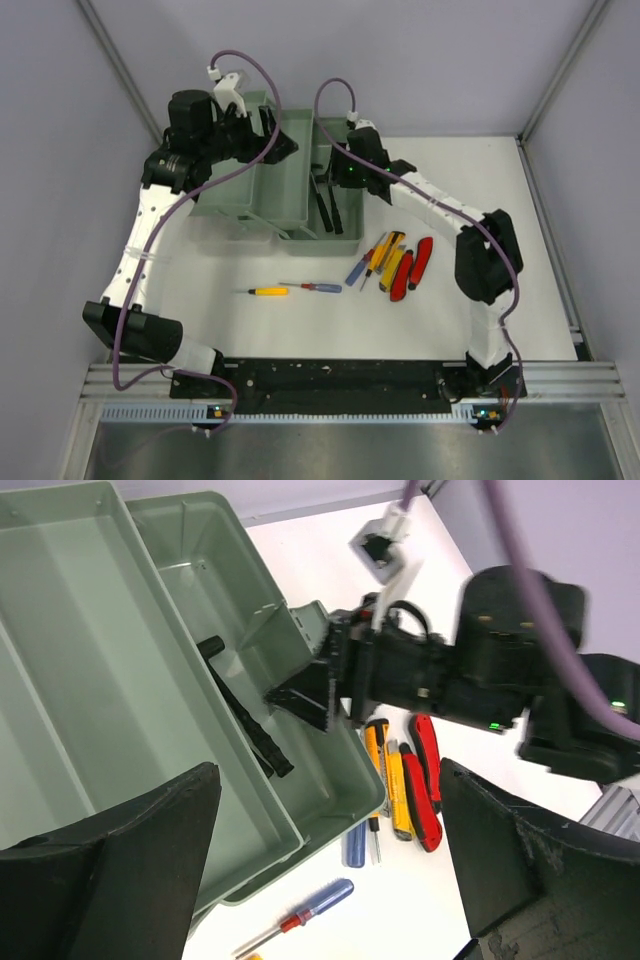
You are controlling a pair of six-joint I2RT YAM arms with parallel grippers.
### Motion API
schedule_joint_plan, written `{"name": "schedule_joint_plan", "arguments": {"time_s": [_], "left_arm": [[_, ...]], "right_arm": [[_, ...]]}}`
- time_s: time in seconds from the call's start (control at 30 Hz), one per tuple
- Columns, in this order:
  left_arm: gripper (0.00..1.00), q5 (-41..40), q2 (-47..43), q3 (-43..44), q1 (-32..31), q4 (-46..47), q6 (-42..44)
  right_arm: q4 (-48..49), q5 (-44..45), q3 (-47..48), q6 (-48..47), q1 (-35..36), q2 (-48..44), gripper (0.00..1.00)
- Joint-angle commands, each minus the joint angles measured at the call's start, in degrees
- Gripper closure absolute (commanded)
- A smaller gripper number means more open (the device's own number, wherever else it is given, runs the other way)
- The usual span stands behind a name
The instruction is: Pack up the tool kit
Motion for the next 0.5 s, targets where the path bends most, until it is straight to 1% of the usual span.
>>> {"name": "schedule_joint_plan", "arguments": {"time_s": [0.0, 0.1, 0.17, 0.2, 0.23, 0.27, 0.3, 0.4, 0.47], "left_arm": [[0.07, 0.8, -2.5, -0.4, -0.1, 1.7, 0.8], [0.07, -1.4, -3.0, 0.1, -0.1, 1.4, 1.4], [0.07, -3.1, -3.1, 0.9, 0.0, 0.8, 1.8], [0.07, -3.8, -3.2, 1.2, 0.0, 0.6, 2.1], [0.07, -4.4, -3.3, 1.3, 0.0, 0.2, 2.3], [0.07, -5.6, -3.5, 1.5, 0.0, 0.0, 2.6], [0.07, -6.4, -3.7, 1.6, 0.0, -0.2, 2.9], [0.05, -8.4, -4.3, 1.6, 0.1, -0.5, 3.1], [0.02, -10.0, -4.7, 1.6, 0.1, -0.5, 3.0]], "right_arm": [[-0.2, 0.8, -5.7, -8.3, 0.3, -11.5, 0.47], [0.0, -0.4, -13.0, -13.0, 0.3, -18.2, 0.38], [0.4, -5.1, -17.5, -17.2, 0.3, -22.8, 0.29], [1.3, -8.2, -19.7, -19.7, 0.3, -24.9, 0.24], [2.5, -12.7, -22.4, -22.0, 0.3, -27.5, 0.13], [4.0, -16.3, -24.9, -23.9, 0.3, -30.0, 0.06], [5.1, -19.3, -27.6, -24.8, 0.4, -32.4, 0.01], [7.0, -25.7, -33.4, -26.9, 1.0, -38.3, 0.01], [7.1, -27.5, -35.6, -28.5, 3.1, -40.1, 0.01]]}}
